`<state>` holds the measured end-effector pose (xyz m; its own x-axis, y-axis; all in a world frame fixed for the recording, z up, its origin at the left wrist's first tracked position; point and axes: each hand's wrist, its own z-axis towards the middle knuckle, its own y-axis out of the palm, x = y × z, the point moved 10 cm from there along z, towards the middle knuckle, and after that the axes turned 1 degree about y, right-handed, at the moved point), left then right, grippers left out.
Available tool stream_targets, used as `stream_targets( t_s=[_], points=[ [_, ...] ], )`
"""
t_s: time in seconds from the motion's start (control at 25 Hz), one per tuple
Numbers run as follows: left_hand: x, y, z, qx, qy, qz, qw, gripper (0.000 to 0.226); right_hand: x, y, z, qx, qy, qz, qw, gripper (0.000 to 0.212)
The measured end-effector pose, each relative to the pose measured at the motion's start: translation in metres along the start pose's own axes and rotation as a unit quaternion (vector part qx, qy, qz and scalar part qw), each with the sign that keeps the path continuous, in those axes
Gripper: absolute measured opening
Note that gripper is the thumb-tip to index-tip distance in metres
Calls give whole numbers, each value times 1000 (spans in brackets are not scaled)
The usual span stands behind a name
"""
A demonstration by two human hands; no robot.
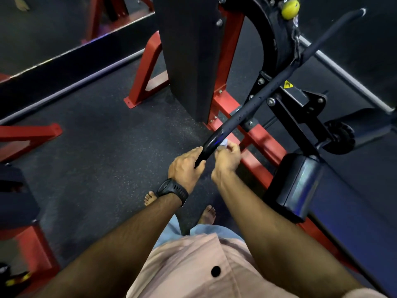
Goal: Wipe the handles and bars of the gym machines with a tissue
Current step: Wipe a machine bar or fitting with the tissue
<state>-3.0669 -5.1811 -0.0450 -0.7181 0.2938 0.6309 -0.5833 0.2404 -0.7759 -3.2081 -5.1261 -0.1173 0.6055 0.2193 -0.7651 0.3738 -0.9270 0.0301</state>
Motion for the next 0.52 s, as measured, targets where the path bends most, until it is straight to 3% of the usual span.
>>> stream_targets(
  t_s=[0.2, 0.36, 0.52],
  points=[
    [1, -6, 6, 13, 15, 9, 1000, 42, -8, 13, -6, -56, 33, 137, 988, 19],
    [0, -16, 8, 22, 22, 16, 999, 41, -13, 12, -13, -81, 25, 99, 991, 12],
    [0, -18, 10, 5, 8, 22, 1000, 45, -32, 18, 5, -41, -33, 99, 994, 14]
  ],
)
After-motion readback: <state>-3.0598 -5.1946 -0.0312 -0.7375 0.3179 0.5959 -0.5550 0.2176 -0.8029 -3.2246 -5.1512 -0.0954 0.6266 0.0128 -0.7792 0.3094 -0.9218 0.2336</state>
